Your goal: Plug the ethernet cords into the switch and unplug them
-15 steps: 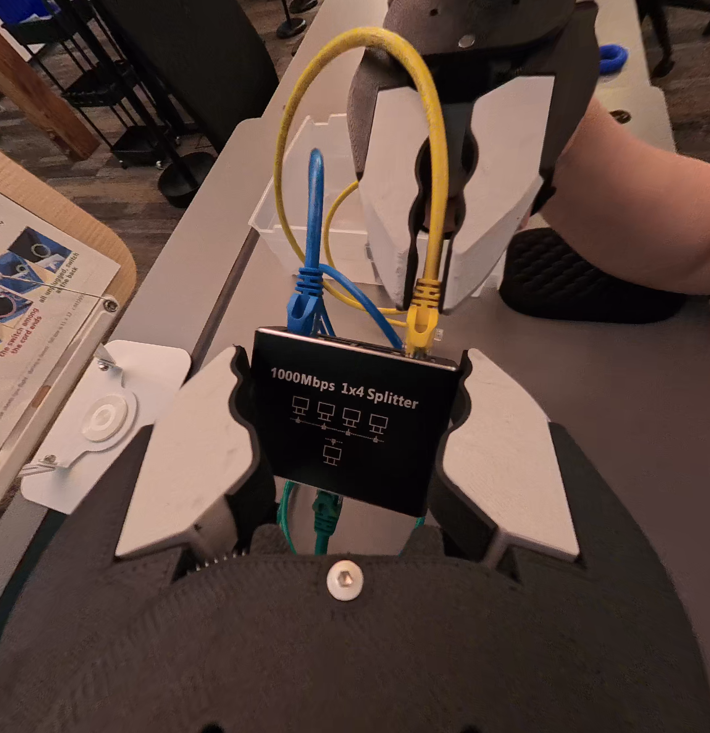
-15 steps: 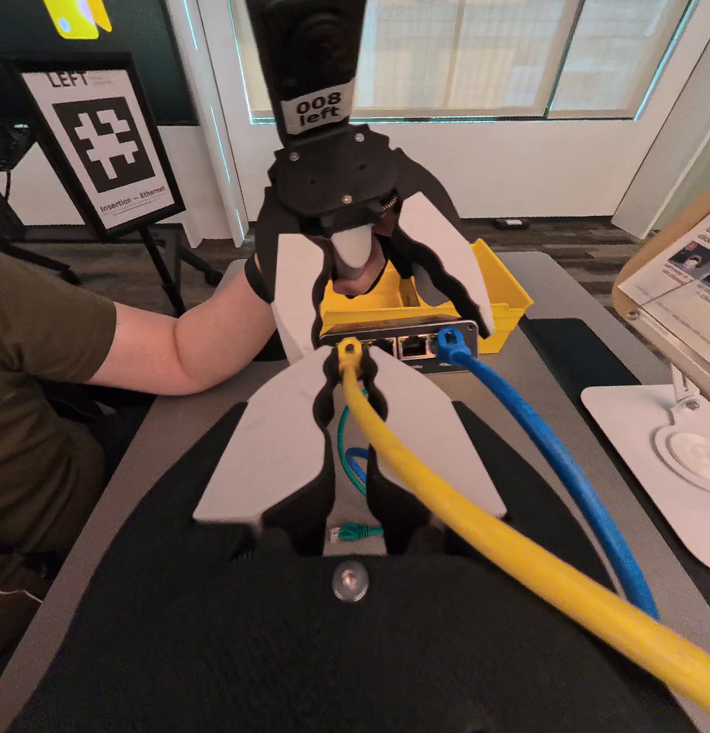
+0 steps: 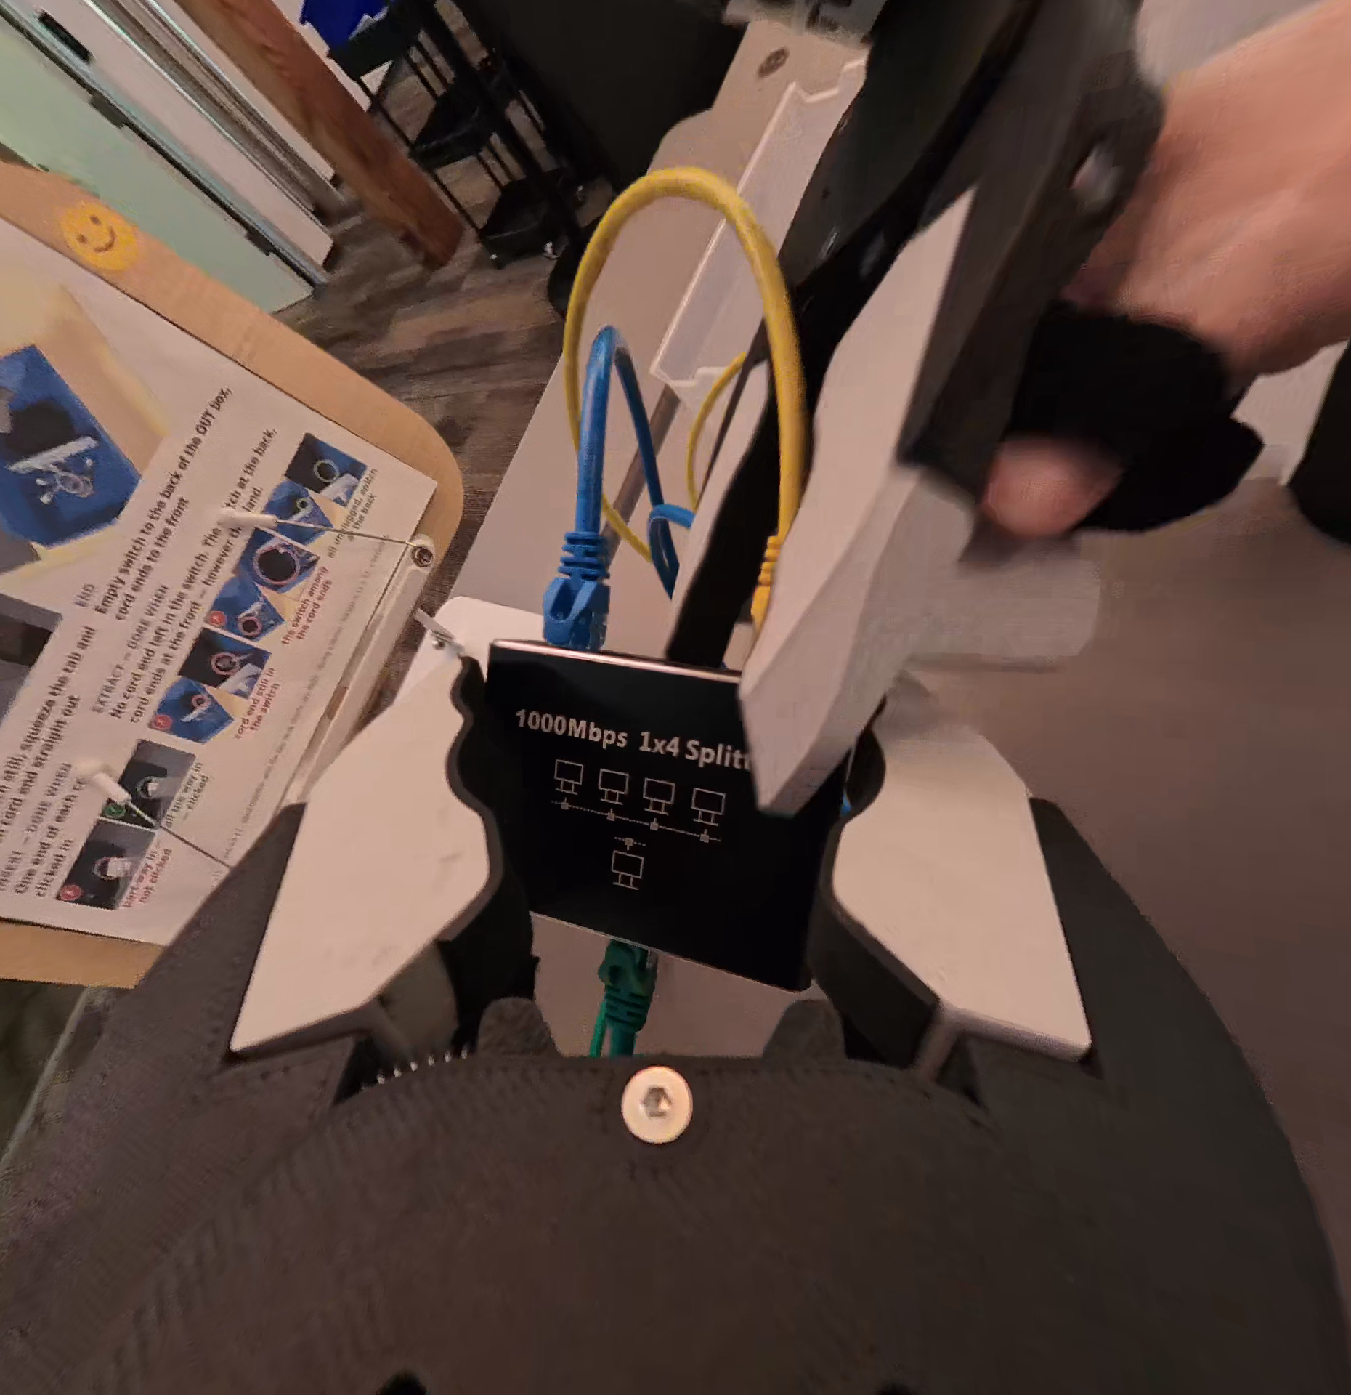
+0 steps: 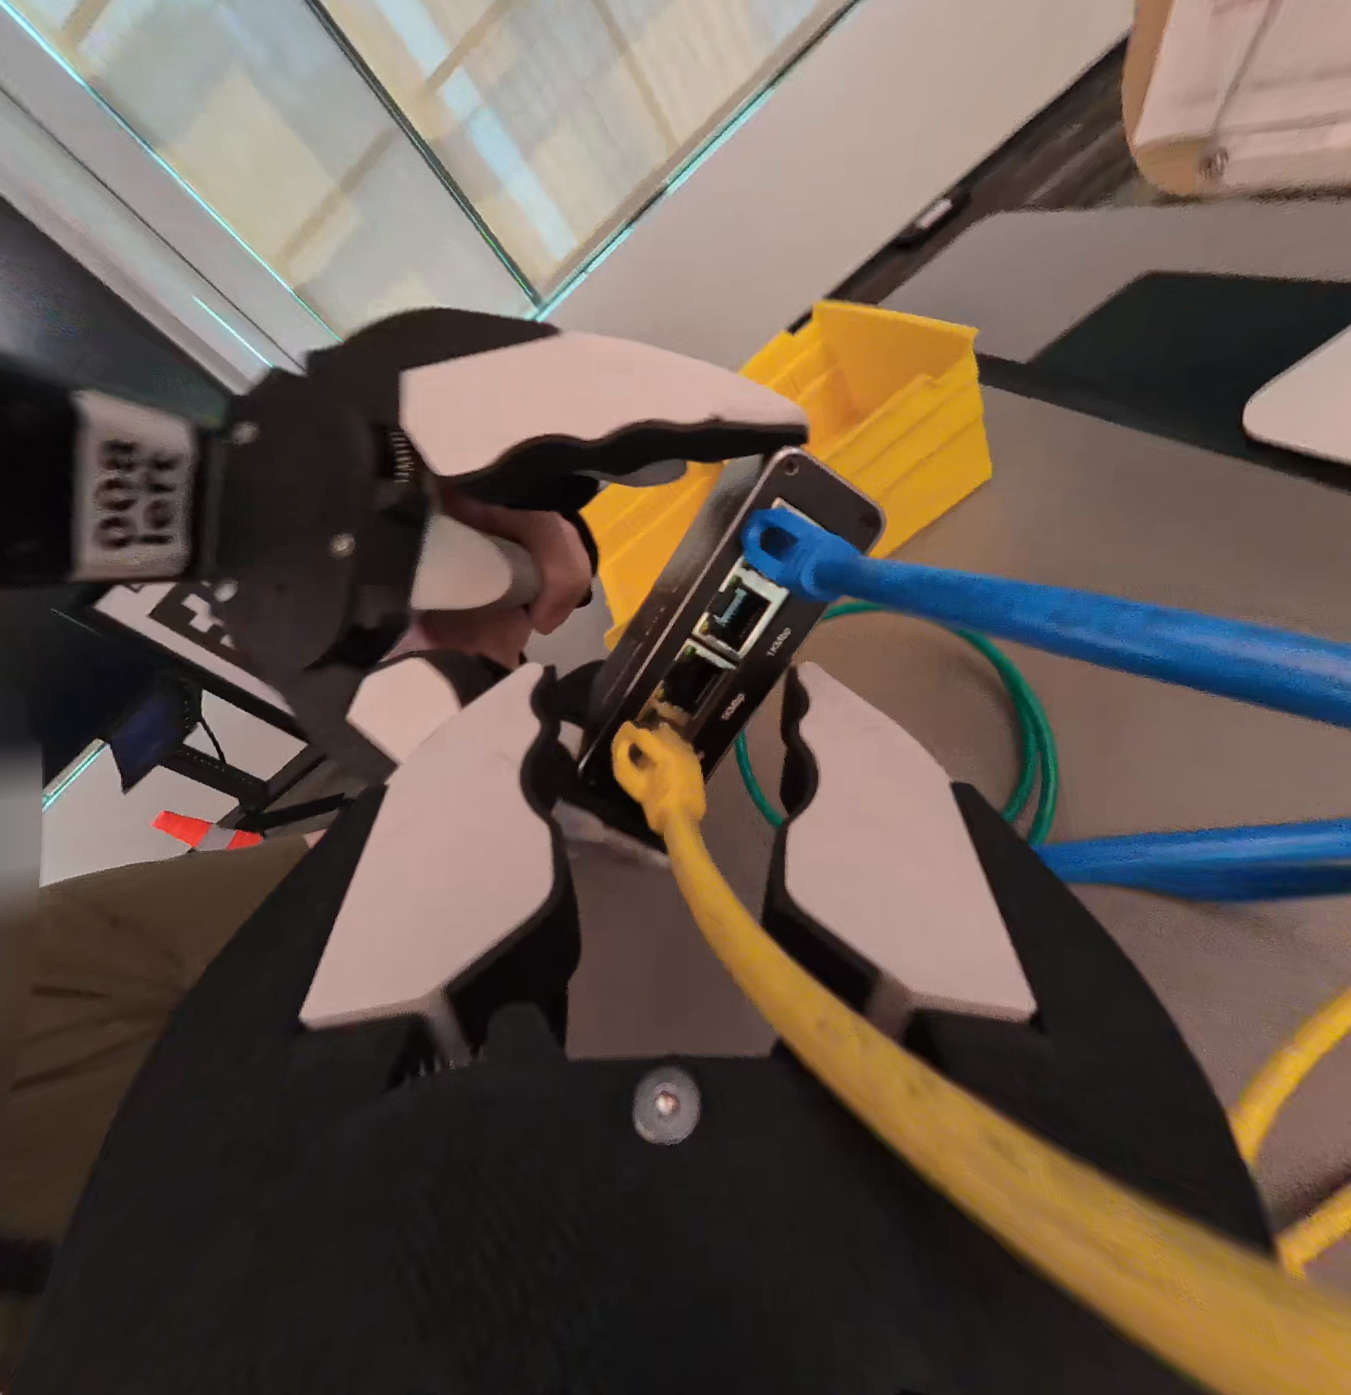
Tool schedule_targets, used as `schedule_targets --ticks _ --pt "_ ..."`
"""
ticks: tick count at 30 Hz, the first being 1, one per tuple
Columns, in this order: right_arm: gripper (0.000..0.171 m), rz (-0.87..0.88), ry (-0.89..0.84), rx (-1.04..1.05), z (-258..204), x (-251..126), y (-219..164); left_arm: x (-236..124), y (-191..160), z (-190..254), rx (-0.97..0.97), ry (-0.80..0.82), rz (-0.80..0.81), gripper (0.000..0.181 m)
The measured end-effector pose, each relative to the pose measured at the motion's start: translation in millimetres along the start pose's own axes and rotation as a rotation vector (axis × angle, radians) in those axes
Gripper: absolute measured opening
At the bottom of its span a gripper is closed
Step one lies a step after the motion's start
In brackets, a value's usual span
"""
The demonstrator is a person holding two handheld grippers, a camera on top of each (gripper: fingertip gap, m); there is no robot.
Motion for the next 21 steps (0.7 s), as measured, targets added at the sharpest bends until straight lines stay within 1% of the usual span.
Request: schedule_targets --ticks 1,2,3,4,5,8,10,12,13,15,16,17,19,21 --pt "0.054 -0.016 0.0 0.024 4.1 3.8 -3.6 4.0 0.7 2.1 0.017 0.013 -0.004 0.092" --pt "0.056 -0.017 0.01 0.062 7.3 6.1 -5.4 7.5 -0.4 3.1 0.041 0.032 -0.023 0.09" --pt "0.054 -0.012 0.012 0.087 11.6 7.2 -6.3 10.4 -2.4 3.7 0.061 0.047 -0.045 0.09" --pt "0.049 -0.015 0.019 0.105 15.8 7.3 -7.0 12.4 -3.6 4.4 0.079 0.058 -0.056 0.09" --pt "0.04 -0.003 0.037 0.134 20.8 5.8 -6.1 13.5 -3.5 4.8 0.095 0.072 -0.052 0.09" --pt "0.037 0.055 0.172 0.252 27.5 4.6 -4.5 14.8 -0.8 5.6 0.125 0.115 -0.024 0.086" --pt "0.037 0.088 0.222 0.295 30.7 4.5 -3.3 13.9 -0.4 8.8 0.162 0.133 -0.008 0.076" --pt "0.036 0.133 0.258 0.325 31.6 2.7 -0.8 8.9 0.3 7.8 0.165 0.189 0.001 0.073" --pt "0.036 0.152 0.269 0.333 31.9 1.1 0.8 3.3 1.3 4.5 0.138 0.223 0.003 0.079" --pt "0.036 0.19 0.262 0.333 34.5 -2.9 3.8 -14.3 4.1 -3.2 0.024 0.265 0.026 0.085" --pt "0.035 0.215 0.254 0.339 36.9 -5.1 5.6 -25.4 6.4 -5.8 -0.041 0.274 0.058 0.09" --pt "0.035 0.24 0.254 0.354 39.2 -7.3 7.3 -36.7 7.6 -7.0 -0.104 0.279 0.092 0.091" --pt "0.035 0.297 0.273 0.378 42.7 -11.8 11.5 -55.5 3.0 -7.2 -0.264 0.277 0.133 0.086" --pt "0.034 0.353 0.28 0.386 44.4 -15.0 15.0 -65.8 -6.3 -2.3 -0.488 0.21 0.174 0.078"
Point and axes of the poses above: each gripper's, where its closed fingertips meet, x out along the fingers, y out of its top, z = x × y across the jaws, the point moved 6 cm from there along -x, back along the fingers, and after that the axes turned 3 degrees about z, right-handed, at the moved point
